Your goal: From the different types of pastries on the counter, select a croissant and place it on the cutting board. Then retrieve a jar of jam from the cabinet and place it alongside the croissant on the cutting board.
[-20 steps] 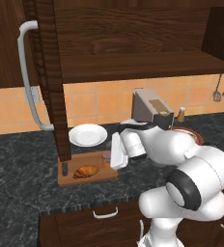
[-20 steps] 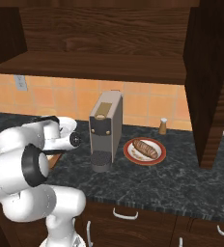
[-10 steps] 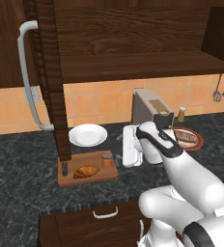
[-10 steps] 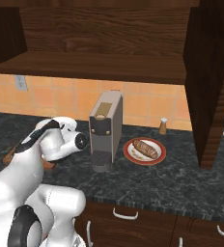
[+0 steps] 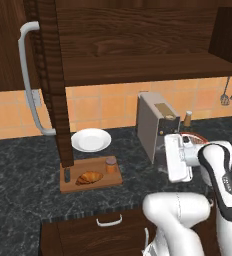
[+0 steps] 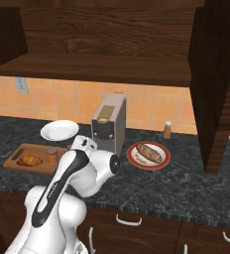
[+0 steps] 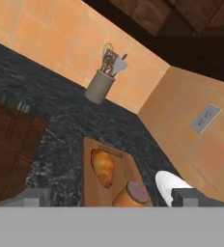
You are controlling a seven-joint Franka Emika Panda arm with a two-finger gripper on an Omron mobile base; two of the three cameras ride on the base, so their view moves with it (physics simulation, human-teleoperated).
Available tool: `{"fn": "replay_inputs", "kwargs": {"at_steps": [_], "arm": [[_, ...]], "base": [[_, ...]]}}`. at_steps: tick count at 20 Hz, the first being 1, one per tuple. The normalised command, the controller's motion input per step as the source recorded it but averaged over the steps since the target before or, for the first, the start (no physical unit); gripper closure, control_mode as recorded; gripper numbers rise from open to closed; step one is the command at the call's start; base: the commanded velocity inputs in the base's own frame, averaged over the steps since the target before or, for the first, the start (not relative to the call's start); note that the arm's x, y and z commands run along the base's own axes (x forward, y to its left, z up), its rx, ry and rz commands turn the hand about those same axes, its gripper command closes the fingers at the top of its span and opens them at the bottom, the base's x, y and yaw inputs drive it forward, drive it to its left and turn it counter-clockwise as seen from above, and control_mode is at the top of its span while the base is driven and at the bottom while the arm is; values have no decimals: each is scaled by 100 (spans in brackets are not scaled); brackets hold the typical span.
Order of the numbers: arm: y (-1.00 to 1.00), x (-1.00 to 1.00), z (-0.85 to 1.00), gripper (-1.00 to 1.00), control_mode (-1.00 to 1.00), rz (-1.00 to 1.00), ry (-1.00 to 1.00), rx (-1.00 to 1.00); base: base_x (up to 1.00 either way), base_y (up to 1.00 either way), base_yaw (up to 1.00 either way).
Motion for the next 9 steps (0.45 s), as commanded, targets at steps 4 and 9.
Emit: {"fn": "replay_inputs", "kwargs": {"at_steps": [4, 9], "arm": [[-72, -45, 0, -100, -100, 2, -1, 16], [-18, -5, 0, -100, -100, 1, 0, 5]], "base": [[0, 0, 0], [0, 0, 0]]}}
